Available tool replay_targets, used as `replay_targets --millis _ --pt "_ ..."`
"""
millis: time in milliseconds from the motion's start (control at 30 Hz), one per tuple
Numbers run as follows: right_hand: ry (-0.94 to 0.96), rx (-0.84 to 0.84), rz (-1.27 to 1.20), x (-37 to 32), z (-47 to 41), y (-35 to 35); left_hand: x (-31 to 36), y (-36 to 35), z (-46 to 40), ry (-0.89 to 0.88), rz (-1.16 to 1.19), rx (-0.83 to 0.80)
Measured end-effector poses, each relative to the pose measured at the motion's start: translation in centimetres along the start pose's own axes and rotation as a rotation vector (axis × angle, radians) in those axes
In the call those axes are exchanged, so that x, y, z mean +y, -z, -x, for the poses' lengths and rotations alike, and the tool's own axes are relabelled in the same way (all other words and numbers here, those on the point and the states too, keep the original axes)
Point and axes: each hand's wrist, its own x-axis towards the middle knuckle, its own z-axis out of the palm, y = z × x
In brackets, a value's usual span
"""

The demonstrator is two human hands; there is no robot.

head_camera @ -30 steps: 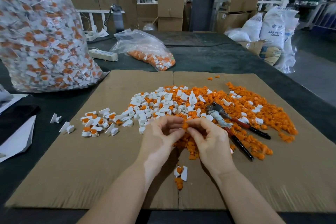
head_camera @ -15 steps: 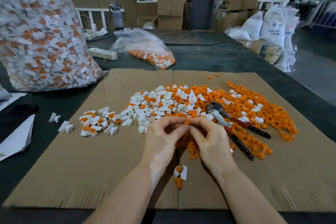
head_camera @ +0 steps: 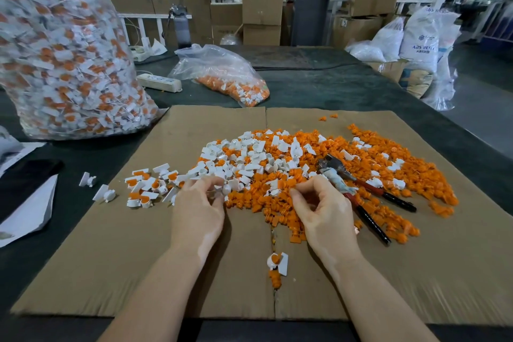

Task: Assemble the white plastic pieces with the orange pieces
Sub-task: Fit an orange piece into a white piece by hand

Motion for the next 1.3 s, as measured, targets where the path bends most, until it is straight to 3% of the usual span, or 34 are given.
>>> replay_targets --millis 433,633,800,867,1033,1300 --pt "0.024 -0.018 0.018 0.0 0.1 0.1 -0.3 -0.1 0.1 -0.049 0.114 -0.038" --pt "0.067 -0.031 0.057 -0.2 0.2 0.1 0.7 0.0 0.5 0.048 0.461 -0.088" --pt "0.179 -0.058 0.152 -0.6 0.3 0.1 3.0 -1.3 1.3 0.254 0.728 -0.285" --pt "0.217 -0.067 0.194 -0.6 0.3 0.1 3.7 -1.7 1.7 0.251 0.778 -0.367" --pt "0.207 -0.077 0.185 -0.4 0.3 0.1 4.3 -2.4 2.1 0.021 0.558 -0.337" --pt "0.18 0.021 0.203 -0.2 0.1 0.0 4.2 -2.3 1.8 0.024 0.583 -0.291"
